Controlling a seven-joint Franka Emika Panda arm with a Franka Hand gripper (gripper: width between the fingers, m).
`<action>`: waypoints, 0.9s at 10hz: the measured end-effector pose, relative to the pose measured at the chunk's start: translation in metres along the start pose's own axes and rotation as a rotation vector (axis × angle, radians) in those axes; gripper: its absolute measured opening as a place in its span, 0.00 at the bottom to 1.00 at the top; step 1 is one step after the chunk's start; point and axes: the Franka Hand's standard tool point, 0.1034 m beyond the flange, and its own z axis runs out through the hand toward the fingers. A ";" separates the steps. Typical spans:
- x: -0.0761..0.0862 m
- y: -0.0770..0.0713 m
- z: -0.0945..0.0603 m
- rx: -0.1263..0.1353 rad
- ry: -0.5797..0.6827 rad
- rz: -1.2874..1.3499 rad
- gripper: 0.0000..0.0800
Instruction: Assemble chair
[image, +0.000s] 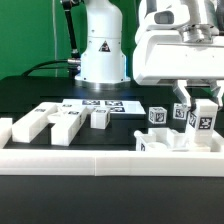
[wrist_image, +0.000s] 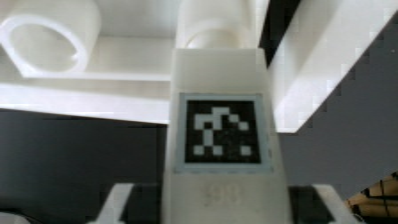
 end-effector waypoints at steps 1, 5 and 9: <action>0.000 0.001 0.000 -0.001 0.008 0.000 0.36; -0.002 0.001 0.002 0.003 -0.020 0.001 0.51; 0.000 0.003 0.000 0.002 -0.022 -0.005 0.81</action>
Offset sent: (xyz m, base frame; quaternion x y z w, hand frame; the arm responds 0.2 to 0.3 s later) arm 0.0000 0.0000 0.0000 0.0000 0.0000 0.0000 1.0000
